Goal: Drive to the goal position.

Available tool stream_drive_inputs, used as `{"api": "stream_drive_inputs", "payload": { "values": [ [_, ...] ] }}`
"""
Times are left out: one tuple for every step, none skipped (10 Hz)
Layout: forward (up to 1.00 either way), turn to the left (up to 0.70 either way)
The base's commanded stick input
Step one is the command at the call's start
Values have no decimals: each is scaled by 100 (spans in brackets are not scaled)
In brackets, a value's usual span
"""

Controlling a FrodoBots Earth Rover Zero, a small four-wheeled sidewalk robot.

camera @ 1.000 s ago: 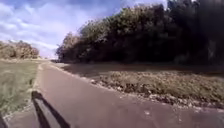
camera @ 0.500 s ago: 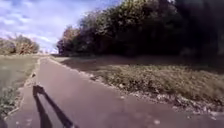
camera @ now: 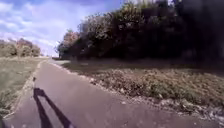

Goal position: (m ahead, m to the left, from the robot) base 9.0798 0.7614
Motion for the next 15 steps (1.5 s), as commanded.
{"api": "stream_drive_inputs", "payload": {
  "values": [
    [70, 0],
    [70, 0],
    [70, 0],
    [70, 0],
    [70, 0],
    [45, 0],
    [2, 0],
    [0, 0],
    [0, 0],
    [0, 0],
    [0, 0],
    [0, 0],
    [0, 0],
    [0, 0],
    [0, 0]
  ]
}}
